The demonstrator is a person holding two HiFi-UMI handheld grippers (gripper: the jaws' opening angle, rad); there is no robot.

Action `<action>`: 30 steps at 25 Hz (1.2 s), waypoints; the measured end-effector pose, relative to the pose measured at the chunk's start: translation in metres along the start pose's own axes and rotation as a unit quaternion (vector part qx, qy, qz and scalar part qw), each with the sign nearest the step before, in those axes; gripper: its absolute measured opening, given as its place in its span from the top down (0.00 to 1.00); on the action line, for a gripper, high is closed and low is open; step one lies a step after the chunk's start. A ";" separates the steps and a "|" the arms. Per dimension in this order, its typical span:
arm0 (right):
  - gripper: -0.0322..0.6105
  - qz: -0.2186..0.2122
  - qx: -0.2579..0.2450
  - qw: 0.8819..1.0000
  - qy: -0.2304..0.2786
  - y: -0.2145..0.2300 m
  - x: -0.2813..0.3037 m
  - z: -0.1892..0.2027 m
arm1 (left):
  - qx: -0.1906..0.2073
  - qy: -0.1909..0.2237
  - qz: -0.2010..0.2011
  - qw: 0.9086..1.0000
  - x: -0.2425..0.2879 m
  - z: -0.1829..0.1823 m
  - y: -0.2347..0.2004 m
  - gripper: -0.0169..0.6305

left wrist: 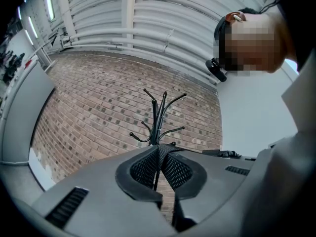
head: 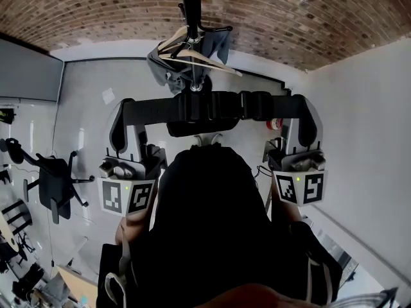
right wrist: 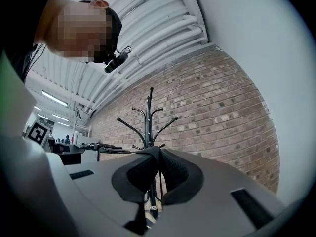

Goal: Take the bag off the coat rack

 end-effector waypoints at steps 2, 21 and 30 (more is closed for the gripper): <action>0.92 -0.004 0.005 1.000 -0.001 -0.002 0.000 -0.001 | 0.001 -0.003 -0.004 1.000 -0.005 -0.001 0.000 0.94; 0.92 -0.044 -0.018 0.999 0.001 -0.016 -0.012 -0.008 | -0.035 -0.003 -0.028 0.999 -0.030 0.001 -0.002 0.94; 0.92 -0.043 -0.028 0.999 -0.004 -0.018 -0.017 -0.009 | -0.033 0.009 -0.023 0.999 -0.031 -0.003 0.000 0.94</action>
Point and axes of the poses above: the fingertips, and each gripper's own axes: x forward along the fingers, y to its right, z out of its underside, the point moved 8 cm from there along -x, backward along the fingers, and after that the axes turned 3 degrees about x, right-handed, at the moved point
